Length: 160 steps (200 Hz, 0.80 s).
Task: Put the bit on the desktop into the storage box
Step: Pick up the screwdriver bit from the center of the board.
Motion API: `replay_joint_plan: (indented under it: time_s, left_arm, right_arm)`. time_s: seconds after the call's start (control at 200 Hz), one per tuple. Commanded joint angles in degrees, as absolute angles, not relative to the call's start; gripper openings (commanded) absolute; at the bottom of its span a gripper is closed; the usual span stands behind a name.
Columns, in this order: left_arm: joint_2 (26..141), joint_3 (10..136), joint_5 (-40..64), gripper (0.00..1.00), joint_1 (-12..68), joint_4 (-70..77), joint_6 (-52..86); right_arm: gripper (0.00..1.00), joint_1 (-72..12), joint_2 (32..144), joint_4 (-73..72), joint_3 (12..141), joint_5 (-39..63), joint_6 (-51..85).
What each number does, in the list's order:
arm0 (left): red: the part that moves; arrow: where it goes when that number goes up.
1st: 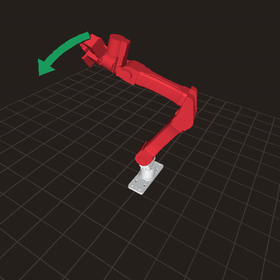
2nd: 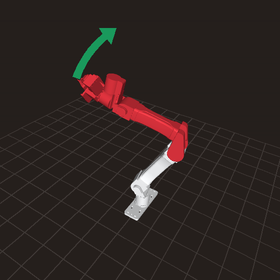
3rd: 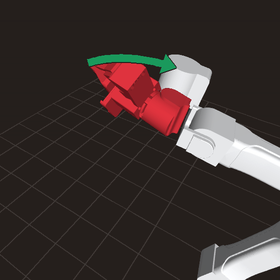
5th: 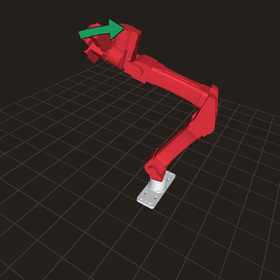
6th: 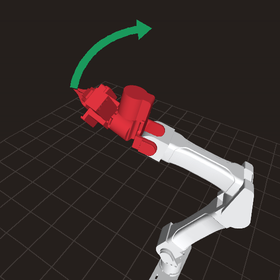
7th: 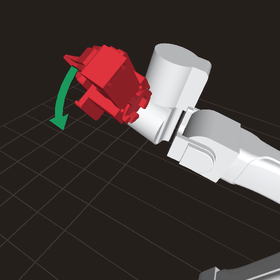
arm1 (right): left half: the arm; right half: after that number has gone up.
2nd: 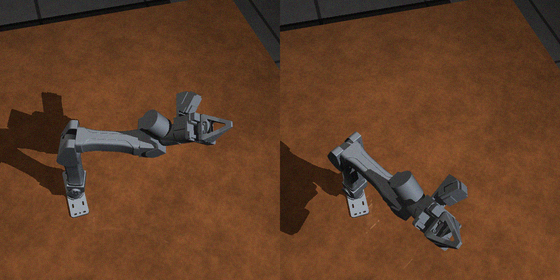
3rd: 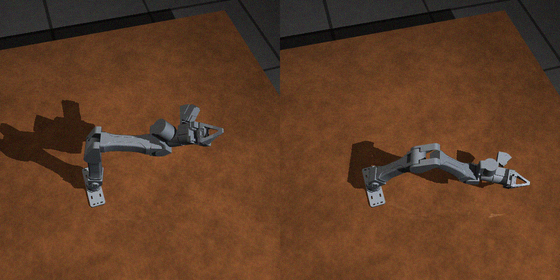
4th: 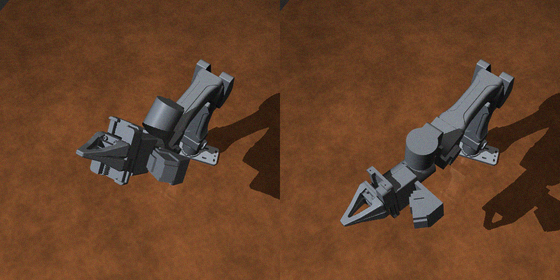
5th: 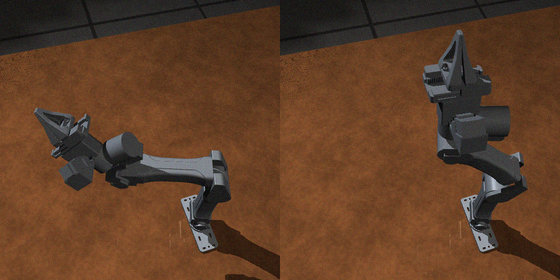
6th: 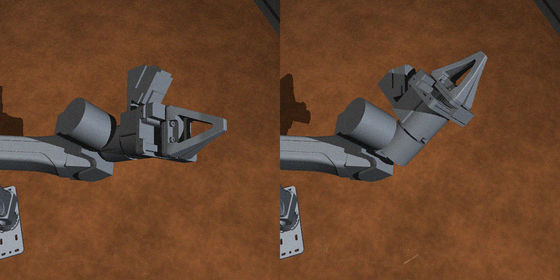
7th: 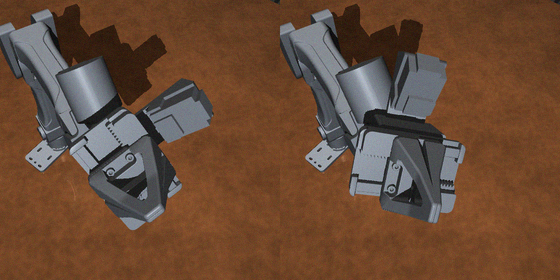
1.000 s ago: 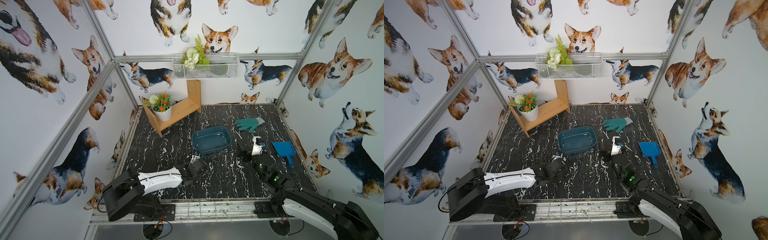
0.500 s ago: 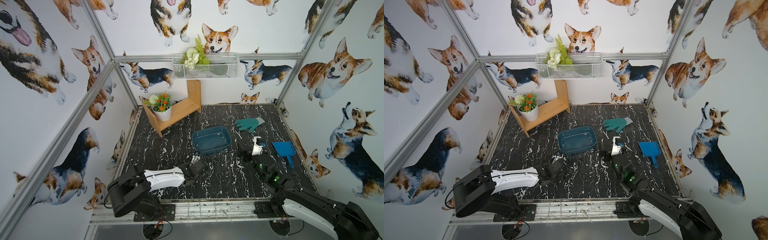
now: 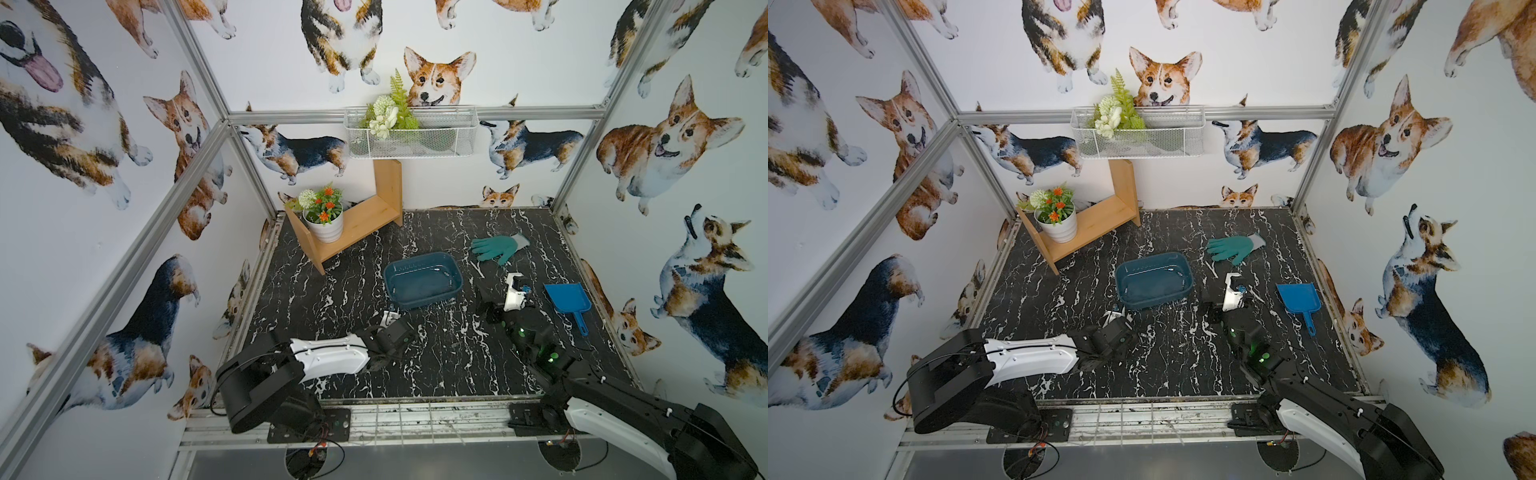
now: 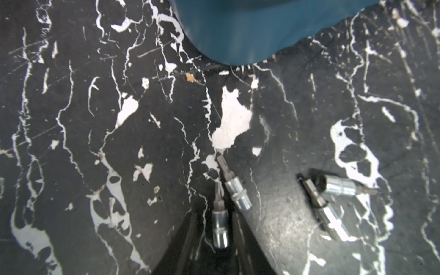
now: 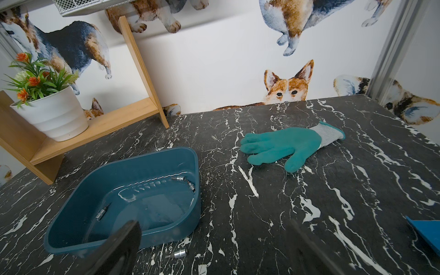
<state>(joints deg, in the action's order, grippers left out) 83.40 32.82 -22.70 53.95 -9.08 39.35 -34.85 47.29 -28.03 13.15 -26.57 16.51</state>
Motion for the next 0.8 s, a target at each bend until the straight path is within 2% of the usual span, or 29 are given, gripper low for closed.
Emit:
replay_joint_plan:
  time_s: [0.0, 0.15, 0.53, 0.796]
  left_arm:
    - [83.84, 32.53, -22.17, 0.29, 53.63, -9.93, 39.08]
    - [83.61, 32.0, -22.06, 0.24, 53.61, -9.84, 39.59]
    - [81.18, 29.51, -21.52, 0.21, 52.82, -9.54, 41.43]
    - [77.23, 27.49, -20.37, 0.16, 51.42, -7.37, 41.85]
  right_arm:
    - [1.0, -34.95, 47.2, -30.41, 12.95, -27.07, 16.7]
    - [1.0, -34.9, 46.8, -30.23, 12.92, -27.14, 16.64]
    - [1.0, -34.89, 46.32, -30.06, 12.74, -27.42, 16.53]
    - [1.0, -34.89, 46.27, -30.06, 12.74, -27.64, 16.52]
